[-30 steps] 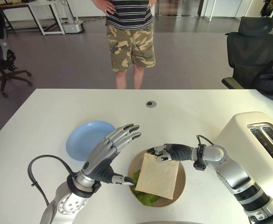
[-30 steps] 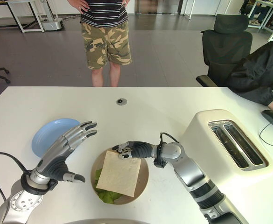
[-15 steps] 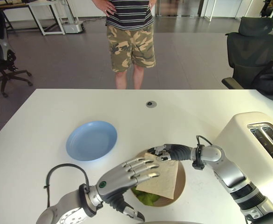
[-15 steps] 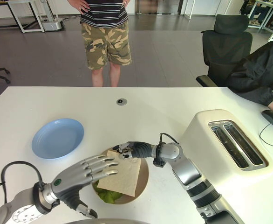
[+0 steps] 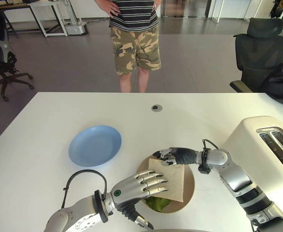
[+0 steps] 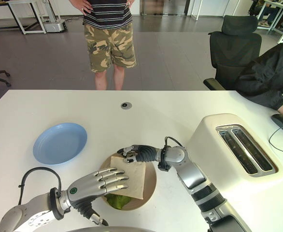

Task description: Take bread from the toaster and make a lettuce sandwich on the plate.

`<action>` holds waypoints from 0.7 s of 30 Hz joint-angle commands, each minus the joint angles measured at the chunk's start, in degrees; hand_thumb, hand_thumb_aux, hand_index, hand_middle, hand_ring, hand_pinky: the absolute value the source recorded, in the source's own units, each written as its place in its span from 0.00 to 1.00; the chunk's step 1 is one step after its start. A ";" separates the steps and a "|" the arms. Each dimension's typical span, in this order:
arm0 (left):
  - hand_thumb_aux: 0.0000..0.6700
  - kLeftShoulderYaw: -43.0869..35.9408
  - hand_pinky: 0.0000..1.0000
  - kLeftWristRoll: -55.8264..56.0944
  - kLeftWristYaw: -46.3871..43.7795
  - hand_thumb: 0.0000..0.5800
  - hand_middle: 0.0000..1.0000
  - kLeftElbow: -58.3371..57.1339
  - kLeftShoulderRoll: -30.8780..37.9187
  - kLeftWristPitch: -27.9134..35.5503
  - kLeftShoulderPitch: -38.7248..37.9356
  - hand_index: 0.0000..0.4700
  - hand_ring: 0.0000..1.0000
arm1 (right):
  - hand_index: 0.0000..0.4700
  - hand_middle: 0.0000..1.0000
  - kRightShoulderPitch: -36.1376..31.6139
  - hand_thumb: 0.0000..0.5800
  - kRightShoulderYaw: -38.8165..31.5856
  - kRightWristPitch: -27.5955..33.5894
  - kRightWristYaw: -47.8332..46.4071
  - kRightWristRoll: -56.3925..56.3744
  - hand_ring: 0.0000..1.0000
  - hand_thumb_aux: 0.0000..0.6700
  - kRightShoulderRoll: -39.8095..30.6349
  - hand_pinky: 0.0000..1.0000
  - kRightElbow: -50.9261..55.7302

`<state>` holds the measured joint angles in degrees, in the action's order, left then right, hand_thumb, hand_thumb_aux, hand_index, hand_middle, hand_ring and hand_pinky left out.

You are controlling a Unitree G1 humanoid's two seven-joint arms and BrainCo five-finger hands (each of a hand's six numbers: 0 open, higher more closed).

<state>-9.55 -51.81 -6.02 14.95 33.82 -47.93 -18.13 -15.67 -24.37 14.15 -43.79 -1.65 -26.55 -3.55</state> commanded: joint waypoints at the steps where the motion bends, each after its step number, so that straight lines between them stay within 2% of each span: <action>1: 0.04 -2.38 0.00 -2.87 -1.01 0.08 0.00 -5.10 1.86 2.28 -0.40 0.04 0.00 | 0.00 0.00 -1.23 0.00 8.81 -5.63 4.83 -4.30 0.00 0.00 3.75 0.00 -3.26; 5: 0.05 -4.45 0.00 -2.96 0.09 0.11 0.00 -7.67 1.31 4.10 2.19 0.05 0.00 | 0.00 0.00 2.19 0.00 15.58 -10.40 3.57 -10.29 0.00 0.00 2.82 0.00 -13.27; 7: 0.05 -4.87 0.00 -2.85 0.95 0.11 0.00 -8.77 1.20 5.15 3.51 0.05 0.00 | 0.00 0.00 7.28 0.00 16.20 -13.52 0.50 -10.31 0.00 0.00 -0.91 0.00 -17.86; 12: 0.01 -5.89 0.00 -0.33 2.28 0.02 0.00 -9.98 -0.12 6.70 8.23 0.01 0.00 | 0.00 0.00 20.83 0.00 18.29 -23.62 -3.72 -6.84 0.00 0.00 -8.37 0.00 -24.30; 13: 0.05 -5.88 0.00 1.30 2.01 0.09 0.00 -9.17 -0.45 6.94 8.97 0.05 0.00 | 0.00 0.00 23.51 0.00 19.36 -26.20 -4.29 -5.92 0.00 0.00 -9.96 0.00 -24.69; 14: 0.12 -5.44 0.00 3.09 1.92 0.23 0.00 -7.77 -0.61 7.22 9.31 0.12 0.00 | 0.00 0.00 25.39 0.00 20.72 -28.01 -4.35 -4.78 0.00 0.00 -11.29 0.00 -24.50; 15: 0.08 -4.50 0.00 5.57 1.82 0.16 0.00 -5.51 -0.54 7.41 9.02 0.08 0.00 | 0.00 0.26 26.65 0.00 22.56 -29.87 -3.58 -2.84 0.26 0.00 -12.44 0.26 -23.64; 16: 0.04 -2.86 0.00 8.81 1.97 0.07 0.00 -2.36 -0.29 7.33 8.24 0.04 0.00 | 0.00 0.76 27.78 0.00 24.82 -31.86 -2.91 -1.54 0.76 0.00 -13.45 0.76 -22.69; 17: 0.05 -1.14 0.00 12.02 2.15 0.09 0.00 0.61 0.06 7.15 7.36 0.05 0.00 | 0.00 1.00 28.64 0.00 26.83 -33.33 -2.28 -0.94 1.00 0.00 -14.02 1.00 -22.11; 18: 0.09 0.47 0.00 15.60 1.97 0.17 0.00 3.44 0.50 7.10 6.60 0.09 0.00 | 0.00 1.00 29.60 0.00 28.38 -34.56 -1.97 -0.59 1.00 0.00 -14.55 1.00 -22.00; 19: 0.30 2.08 0.09 18.60 1.72 0.51 0.09 5.73 0.87 7.09 6.02 0.30 0.09 | 0.21 1.00 30.66 0.38 29.39 -35.72 -1.85 -0.06 1.00 0.21 -15.06 1.00 -22.16; 20: 1.00 4.04 0.96 21.58 1.28 1.00 0.96 7.55 1.41 7.43 5.30 1.00 0.96 | 0.67 1.00 31.65 0.89 30.05 -36.59 -1.76 0.27 1.00 0.67 -15.53 1.00 -22.52; 21: 1.00 6.62 1.00 23.33 1.04 1.00 1.00 8.27 2.38 7.52 4.24 1.00 1.00 | 0.95 1.00 32.55 1.00 30.63 -37.18 -1.73 0.26 1.00 0.95 -15.89 1.00 -23.01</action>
<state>-6.65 -31.54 -3.89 21.57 34.44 -40.76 -11.87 15.24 5.04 -21.97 -45.39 -2.10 -41.26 -25.85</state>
